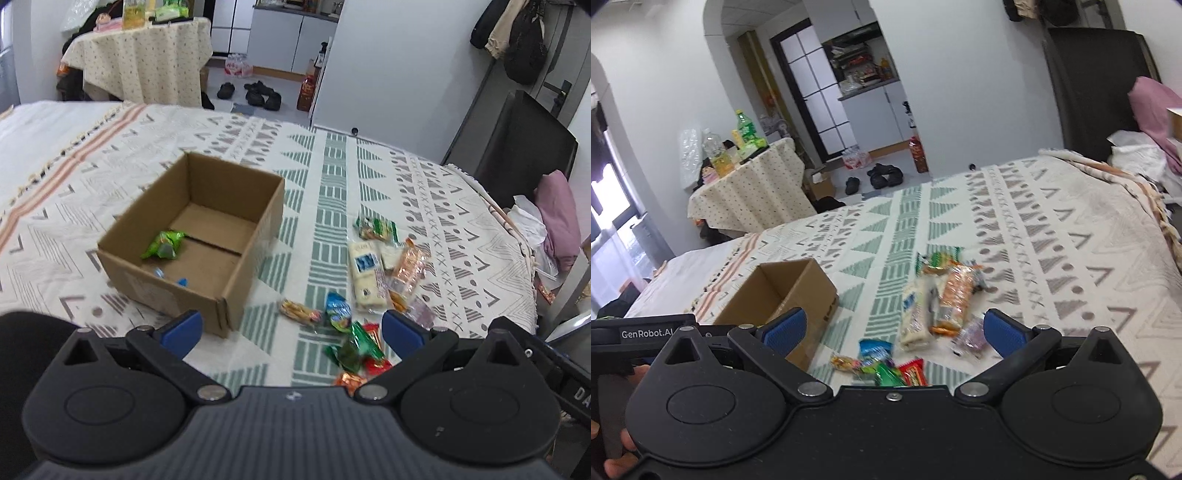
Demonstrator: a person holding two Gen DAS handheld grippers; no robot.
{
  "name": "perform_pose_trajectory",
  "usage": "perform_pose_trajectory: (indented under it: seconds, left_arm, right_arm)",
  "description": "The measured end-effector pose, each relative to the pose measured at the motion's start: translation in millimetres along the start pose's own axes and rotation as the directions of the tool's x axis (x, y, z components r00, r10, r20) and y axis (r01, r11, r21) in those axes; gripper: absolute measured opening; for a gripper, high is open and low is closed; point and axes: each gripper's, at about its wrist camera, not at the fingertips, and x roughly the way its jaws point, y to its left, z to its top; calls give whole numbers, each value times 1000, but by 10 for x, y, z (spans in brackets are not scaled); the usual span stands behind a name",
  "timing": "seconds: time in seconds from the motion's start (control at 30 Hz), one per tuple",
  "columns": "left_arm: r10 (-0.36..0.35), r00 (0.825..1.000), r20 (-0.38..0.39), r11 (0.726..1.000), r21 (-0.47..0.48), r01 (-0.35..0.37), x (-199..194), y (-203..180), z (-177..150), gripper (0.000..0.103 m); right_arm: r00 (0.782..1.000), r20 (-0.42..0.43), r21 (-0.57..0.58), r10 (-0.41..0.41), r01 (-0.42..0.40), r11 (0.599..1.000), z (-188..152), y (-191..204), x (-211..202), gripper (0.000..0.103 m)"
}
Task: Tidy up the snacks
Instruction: 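Move both tools back toward the snack pile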
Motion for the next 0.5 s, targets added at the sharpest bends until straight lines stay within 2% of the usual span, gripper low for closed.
perform_pose_trajectory:
  seconds: [0.2, 0.5]
  left_arm:
    - [2, 1000, 26, 999, -50, -1, 15, -90, -142, 103]
    - [10, 999, -52, 996, -89, -15, 237, -177, -358, 102]
  right_arm:
    - [999, -20, 49, -30, 31, 998, -116, -125, -93, 100]
    - [992, -108, 53, -65, 71, 996, -263, -141, -12, 89]
